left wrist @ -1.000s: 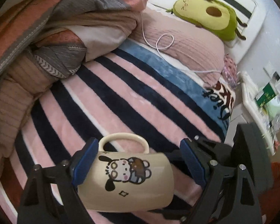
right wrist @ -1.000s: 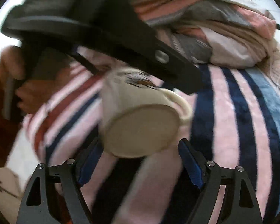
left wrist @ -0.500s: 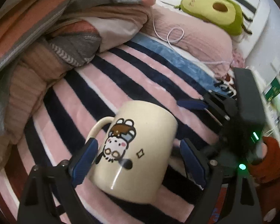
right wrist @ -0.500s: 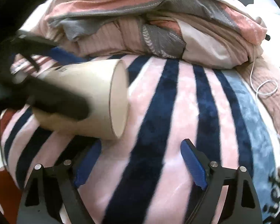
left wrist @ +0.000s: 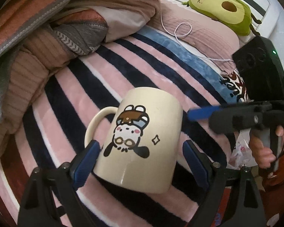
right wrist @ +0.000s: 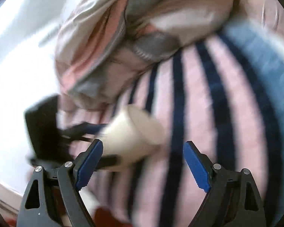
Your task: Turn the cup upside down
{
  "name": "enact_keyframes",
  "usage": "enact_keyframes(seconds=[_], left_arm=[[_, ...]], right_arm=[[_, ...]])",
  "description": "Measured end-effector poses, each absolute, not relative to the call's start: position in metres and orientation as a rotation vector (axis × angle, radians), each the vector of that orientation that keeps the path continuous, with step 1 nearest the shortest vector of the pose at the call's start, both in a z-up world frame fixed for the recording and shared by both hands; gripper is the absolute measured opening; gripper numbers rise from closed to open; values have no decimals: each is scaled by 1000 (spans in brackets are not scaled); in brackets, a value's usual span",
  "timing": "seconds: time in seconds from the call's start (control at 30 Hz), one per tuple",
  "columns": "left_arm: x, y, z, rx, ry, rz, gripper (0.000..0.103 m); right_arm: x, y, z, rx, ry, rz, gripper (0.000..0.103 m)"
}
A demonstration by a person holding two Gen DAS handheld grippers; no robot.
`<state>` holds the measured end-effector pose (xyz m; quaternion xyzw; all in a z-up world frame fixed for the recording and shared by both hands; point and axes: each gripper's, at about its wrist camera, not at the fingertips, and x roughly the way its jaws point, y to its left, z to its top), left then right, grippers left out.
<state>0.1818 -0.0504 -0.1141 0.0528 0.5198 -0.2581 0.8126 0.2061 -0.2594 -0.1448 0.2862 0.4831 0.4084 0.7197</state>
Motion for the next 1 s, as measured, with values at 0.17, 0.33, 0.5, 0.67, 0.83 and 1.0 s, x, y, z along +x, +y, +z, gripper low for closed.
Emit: enact_keyframes(seconds=[0.17, 0.33, 0.5, 0.67, 0.83, 1.0], left_arm=[[190, -52, -122, 72, 1115, -547, 87], [195, -48, -127, 20, 1104, -535, 87], [193, -50, -128, 0, 1079, -544, 87], [192, -45, -124, -73, 1054, -557, 87], [181, -43, -116, -90, 982, -582, 85], [161, -38, -109, -127, 880, -634, 85]], right_arm=[[212, -229, -169, 734, 1219, 888, 85], [220, -217, -175, 799, 1243, 790, 86], [235, -200, -175, 781, 1249, 729, 88], [243, -193, -170, 726, 1213, 683, 87], [230, -183, -141, 460, 1056, 711, 86], [194, -177, -111, 184, 846, 776, 83]])
